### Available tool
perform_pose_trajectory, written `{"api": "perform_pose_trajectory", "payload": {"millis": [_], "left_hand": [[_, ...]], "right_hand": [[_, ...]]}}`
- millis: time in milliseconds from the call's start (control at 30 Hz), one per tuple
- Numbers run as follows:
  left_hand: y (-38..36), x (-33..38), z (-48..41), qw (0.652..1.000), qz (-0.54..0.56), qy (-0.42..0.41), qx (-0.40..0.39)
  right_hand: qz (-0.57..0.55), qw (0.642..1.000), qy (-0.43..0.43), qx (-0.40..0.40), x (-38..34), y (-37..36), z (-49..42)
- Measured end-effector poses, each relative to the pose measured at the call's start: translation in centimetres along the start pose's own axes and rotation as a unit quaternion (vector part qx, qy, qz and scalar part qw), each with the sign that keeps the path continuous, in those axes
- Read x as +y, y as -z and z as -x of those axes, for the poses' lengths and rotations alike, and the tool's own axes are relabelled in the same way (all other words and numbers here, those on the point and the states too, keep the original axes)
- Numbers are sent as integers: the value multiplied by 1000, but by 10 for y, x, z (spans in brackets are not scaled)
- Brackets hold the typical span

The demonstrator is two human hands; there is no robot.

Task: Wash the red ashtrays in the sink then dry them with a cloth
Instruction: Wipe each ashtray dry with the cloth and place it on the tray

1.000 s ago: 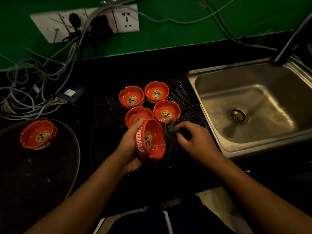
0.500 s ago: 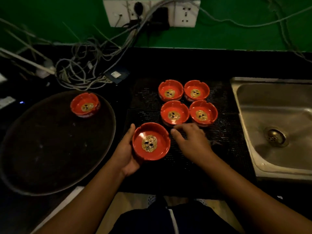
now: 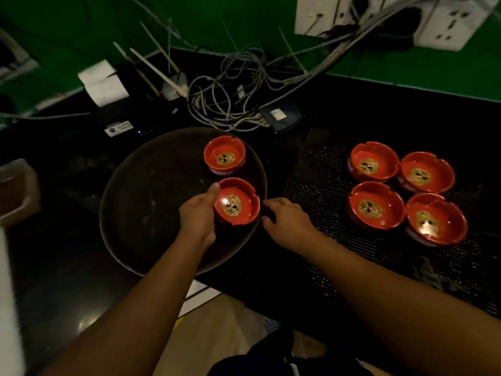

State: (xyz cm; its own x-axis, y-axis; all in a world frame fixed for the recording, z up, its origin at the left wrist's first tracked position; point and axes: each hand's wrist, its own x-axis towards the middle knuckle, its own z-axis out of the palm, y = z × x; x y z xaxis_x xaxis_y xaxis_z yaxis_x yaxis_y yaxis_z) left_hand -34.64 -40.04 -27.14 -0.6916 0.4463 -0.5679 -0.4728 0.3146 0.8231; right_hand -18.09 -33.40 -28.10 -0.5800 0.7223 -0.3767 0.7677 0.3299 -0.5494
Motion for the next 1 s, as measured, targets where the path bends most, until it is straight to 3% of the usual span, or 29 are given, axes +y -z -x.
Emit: {"api": "perform_pose_trajectory", "payload": {"millis": [267,400,467,533,667,800,900,1000], "left_hand": [[-5,10,-33,989,-144,17,36],[-5,17,-31,993,-117,23,7],[-7,16,-27,992,-126,13,-9],[-8,13,-22,978,-207,-35,-18],[-21,7,-12,876,-409,-252,-39],[-65,-1,8,793,-404,-430,-154],[-100,-17,23,741,-421,-444,-279],[-131,-44,29,683,-479,-410,-369]], "right_hand": [[7,1000,-5,6,0,-1,-15],[25,1000,13,-5,4,0,-15],[38,999,22,-12,7,-1,-14],[42,998,28,-26,9,-1,-13],[-14,999,39,1,17,15,-9],[-27,990,-2,139,47,46,10],[32,975,-72,206,79,68,32],[127,967,-156,159,107,75,57]]}}
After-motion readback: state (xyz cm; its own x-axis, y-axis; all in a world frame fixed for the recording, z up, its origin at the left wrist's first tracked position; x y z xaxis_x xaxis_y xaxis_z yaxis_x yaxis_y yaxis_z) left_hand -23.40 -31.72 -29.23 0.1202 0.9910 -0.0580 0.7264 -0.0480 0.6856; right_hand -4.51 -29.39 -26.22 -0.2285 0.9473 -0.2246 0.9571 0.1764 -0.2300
